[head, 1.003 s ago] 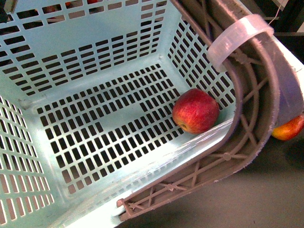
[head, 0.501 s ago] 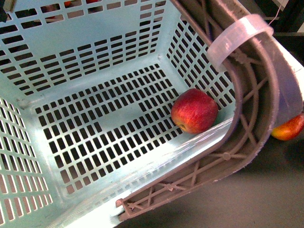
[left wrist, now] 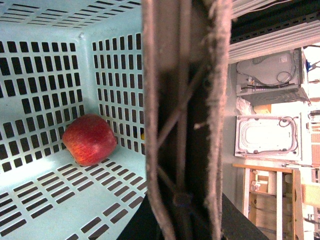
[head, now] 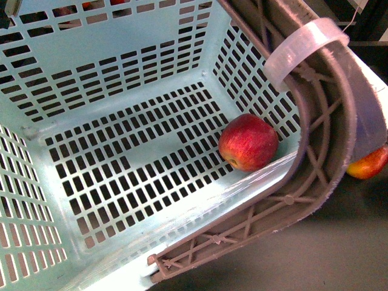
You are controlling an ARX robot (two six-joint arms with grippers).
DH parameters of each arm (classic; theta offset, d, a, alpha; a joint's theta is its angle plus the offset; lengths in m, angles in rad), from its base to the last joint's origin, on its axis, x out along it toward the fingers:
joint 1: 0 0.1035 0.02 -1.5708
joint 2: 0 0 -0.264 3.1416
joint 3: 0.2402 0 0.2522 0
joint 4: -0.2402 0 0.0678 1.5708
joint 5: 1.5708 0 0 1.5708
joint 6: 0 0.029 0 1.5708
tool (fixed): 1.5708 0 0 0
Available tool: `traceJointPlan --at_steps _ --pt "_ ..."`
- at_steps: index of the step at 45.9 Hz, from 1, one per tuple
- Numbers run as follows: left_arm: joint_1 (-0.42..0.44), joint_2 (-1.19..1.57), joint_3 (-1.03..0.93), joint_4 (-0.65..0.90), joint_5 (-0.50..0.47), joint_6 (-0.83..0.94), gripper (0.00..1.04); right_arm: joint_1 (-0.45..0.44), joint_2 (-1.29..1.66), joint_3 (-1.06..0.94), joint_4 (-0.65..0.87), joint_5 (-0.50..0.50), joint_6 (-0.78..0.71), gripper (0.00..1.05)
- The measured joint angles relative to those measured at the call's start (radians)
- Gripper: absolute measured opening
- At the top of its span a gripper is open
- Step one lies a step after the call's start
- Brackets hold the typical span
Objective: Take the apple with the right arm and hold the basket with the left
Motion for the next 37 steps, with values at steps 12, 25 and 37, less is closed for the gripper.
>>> traceJointPlan --at_steps 12,25,37 --pt "-0.004 0.009 0.005 0.012 -0.118 -0.063 0.06 0.000 0.000 0.000 0.000 0.000 0.000 0.96" --pt "0.116 0.048 0.047 0.067 -0.172 -0.178 0.06 0.000 -0.001 0.000 0.000 0.000 0.000 0.96" --pt "0.302 0.055 0.002 0.157 -0.110 -0.290 0.06 0.000 -0.001 0.000 0.000 0.000 0.000 0.96"
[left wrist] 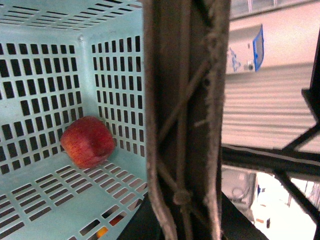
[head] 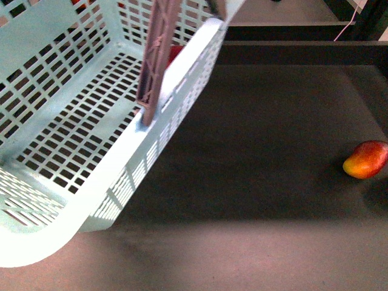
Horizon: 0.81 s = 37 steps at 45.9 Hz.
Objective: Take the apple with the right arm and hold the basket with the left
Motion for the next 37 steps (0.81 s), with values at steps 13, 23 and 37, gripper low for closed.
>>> traceJointPlan --at_steps 13,23,37 --pt "0.225 0.092 -0.121 0.118 -0.033 -0.121 0.06 0.000 0.000 0.000 0.000 0.000 0.000 0.96" --pt "0.287 0.147 -0.174 0.182 -0.001 -0.153 0.06 0.000 0.000 0.000 0.000 0.000 0.000 0.96" --pt "0.346 0.169 -0.270 0.203 0.016 -0.150 0.06 0.000 0.000 0.000 0.000 0.000 0.000 0.96"
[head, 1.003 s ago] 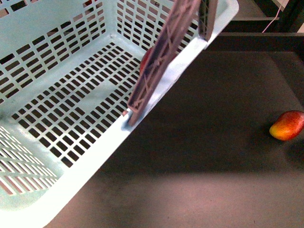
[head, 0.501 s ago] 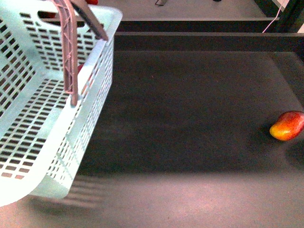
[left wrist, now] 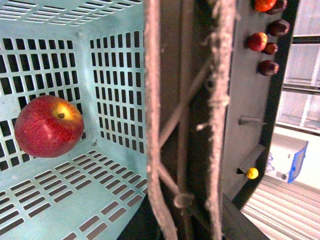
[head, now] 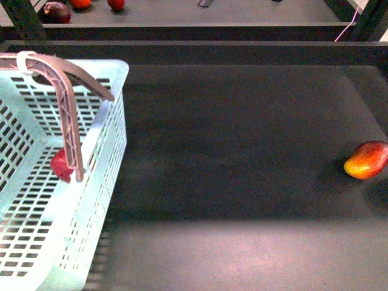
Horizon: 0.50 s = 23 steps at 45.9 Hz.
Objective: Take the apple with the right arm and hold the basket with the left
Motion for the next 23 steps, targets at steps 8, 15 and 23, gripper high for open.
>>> traceJointPlan --at_steps 8,15,23 --pt "-0.002 -0.021 -0.062 -0.022 0.000 0.013 0.09 0.000 0.000 0.000 0.000 0.000 0.000 0.96" --pt "-0.010 -0.044 -0.086 -0.074 0.003 0.014 0.34 0.000 0.000 0.000 0.000 0.000 0.000 0.96" --pt "-0.043 -0.167 -0.088 -0.206 -0.031 -0.043 0.69 0.000 0.000 0.000 0.000 0.000 0.000 0.96"
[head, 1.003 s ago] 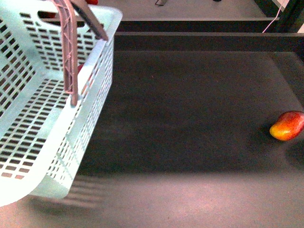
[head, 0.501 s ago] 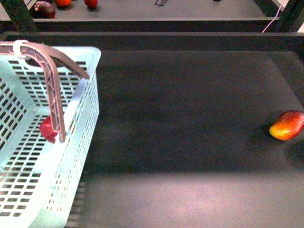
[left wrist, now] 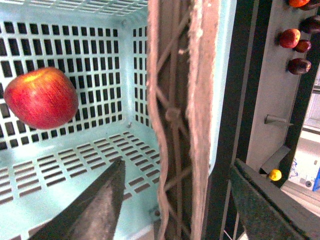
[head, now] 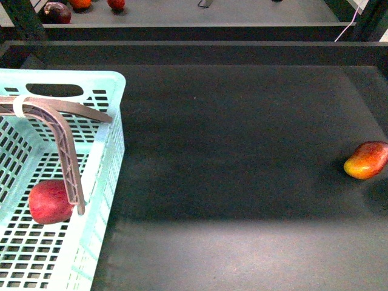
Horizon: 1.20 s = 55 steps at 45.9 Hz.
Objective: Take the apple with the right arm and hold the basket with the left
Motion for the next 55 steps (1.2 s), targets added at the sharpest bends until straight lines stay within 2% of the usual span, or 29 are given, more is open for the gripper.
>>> traceJointPlan --at_steps 9,17,26,27,29,32,33,36,41,44,45,48,55 --pt "-0.055 -0.143 0.013 -0.181 -0.040 -0.071 0.99 0.000 0.000 0.000 0.000 0.000 0.000 0.96" --pt "-0.116 -0.277 0.086 -0.392 -0.154 -0.092 0.98 0.000 0.000 0.000 0.000 0.000 0.000 0.96" --pt "-0.134 -0.299 0.101 -0.404 -0.155 -0.090 0.98 0.000 0.000 0.000 0.000 0.000 0.000 0.96" --pt "-0.127 -0.309 0.064 -0.302 -0.122 0.008 0.94 0.000 0.000 0.000 0.000 0.000 0.000 0.96" --pt "-0.115 -0.344 -0.071 0.021 -0.040 0.264 0.83 0.000 0.000 0.000 0.000 0.000 0.000 0.96" --pt "-0.105 -0.375 -0.204 0.328 -0.014 0.581 0.73 0.000 0.000 0.000 0.000 0.000 0.000 0.96" --pt "-0.101 -0.391 -0.250 0.439 -0.010 0.764 0.67 0.000 0.000 0.000 0.000 0.000 0.000 0.96" --pt "-0.089 -0.427 -0.307 0.584 -0.004 1.041 0.57 0.000 0.000 0.000 0.000 0.000 0.000 0.96" --pt "-0.071 -0.496 -0.362 0.632 0.013 1.348 0.37 0.000 0.000 0.000 0.000 0.000 0.000 0.96" --pt "-0.053 -0.525 -0.397 0.630 0.042 1.432 0.26 0.000 0.000 0.000 0.000 0.000 0.000 0.96" --pt "-0.030 -0.539 -0.413 0.627 0.078 1.455 0.21 0.000 0.000 0.000 0.000 0.000 0.000 0.96" --pt "0.005 -0.583 -0.446 0.613 0.084 1.498 0.05 0.000 0.000 0.000 0.000 0.000 0.000 0.96" --pt "0.007 -0.682 -0.497 0.567 0.091 1.524 0.03 0.000 0.000 0.000 0.000 0.000 0.000 0.96"
